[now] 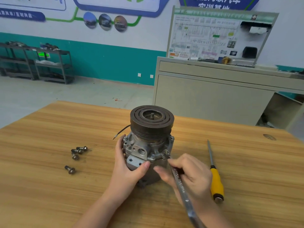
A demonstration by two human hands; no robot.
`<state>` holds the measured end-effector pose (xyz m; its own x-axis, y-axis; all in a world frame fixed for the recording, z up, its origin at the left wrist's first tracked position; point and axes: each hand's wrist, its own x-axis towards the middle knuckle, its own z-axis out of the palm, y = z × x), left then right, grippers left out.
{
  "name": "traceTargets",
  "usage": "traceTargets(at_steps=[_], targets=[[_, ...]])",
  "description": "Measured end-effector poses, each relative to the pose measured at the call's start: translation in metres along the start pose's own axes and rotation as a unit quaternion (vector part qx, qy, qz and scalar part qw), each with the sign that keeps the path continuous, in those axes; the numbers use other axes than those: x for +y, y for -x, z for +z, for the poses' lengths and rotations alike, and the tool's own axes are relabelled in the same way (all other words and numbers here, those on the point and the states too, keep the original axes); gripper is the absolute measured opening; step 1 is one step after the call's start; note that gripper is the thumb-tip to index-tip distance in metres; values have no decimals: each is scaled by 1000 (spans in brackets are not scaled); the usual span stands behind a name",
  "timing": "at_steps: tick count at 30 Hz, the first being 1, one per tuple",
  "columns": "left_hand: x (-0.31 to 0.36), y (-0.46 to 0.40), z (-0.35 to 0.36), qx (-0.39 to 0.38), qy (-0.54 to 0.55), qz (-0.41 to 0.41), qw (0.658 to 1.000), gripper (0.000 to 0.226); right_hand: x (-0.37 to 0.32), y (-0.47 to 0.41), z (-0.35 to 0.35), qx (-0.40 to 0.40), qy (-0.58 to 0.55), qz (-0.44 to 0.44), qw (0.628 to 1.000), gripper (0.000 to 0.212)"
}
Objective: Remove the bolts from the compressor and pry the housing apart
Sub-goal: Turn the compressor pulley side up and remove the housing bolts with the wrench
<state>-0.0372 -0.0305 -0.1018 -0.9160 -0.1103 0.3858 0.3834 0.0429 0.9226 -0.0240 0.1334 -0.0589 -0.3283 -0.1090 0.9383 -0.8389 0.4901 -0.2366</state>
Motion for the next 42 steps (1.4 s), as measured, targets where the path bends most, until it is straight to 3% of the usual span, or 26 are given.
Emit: traceTargets(at_steps=[4,6,8,11,12,13,14,15,16,19,21,26,30,32,34,37,39,42], targets=[[2,1,0,1,-4,-3,1000,97,-3,7,10,65,27,4,998,60],[3,1,-1,0,2,-10,1000,95,-1,10,11,126,-73,133,980,58],[4,2,-1,-2,6,-18,1000,95,9,6,10,190,-231,338,893,51],[4,2,0,-1,11,-24,1000,95,39,-10,1,136,-428,594,667,37],[4,2,1,-1,13,-27,1000,93,47,-16,-1,109,-475,631,603,33],[4,2,1,-2,15,-29,999,92,52,-20,-4,94,-505,645,566,28],[4,2,1,-3,14,-31,999,92,55,-23,-7,95,-522,640,556,24],[4,2,0,-3,12,-30,999,92,55,-25,-11,106,-528,620,570,21],[4,2,-1,-3,9,-29,1000,94,54,-25,-15,123,-512,590,612,20],[3,2,-2,-4,2,-33,999,102,48,-21,-21,148,-361,473,790,37],[3,3,-2,-4,-2,-37,999,105,38,-15,-16,138,-257,417,861,41],[2,2,-2,3,-2,-38,999,109,12,0,-4,111,-131,306,936,35],[3,2,-2,2,-11,-38,999,114,-2,4,6,87,-6,112,990,40],[4,2,-2,3,-17,-36,999,115,-6,6,11,65,29,16,997,40],[4,2,-2,3,-19,-38,999,114,-2,7,8,49,12,-1,999,43],[3,2,-2,3,-14,-43,999,109,14,4,-3,60,-123,162,977,39],[4,2,-2,6,-15,-43,999,102,29,-5,-9,55,-241,344,906,34],[5,3,-1,6,-19,-41,999,97,49,-21,-9,28,-453,537,711,28]])
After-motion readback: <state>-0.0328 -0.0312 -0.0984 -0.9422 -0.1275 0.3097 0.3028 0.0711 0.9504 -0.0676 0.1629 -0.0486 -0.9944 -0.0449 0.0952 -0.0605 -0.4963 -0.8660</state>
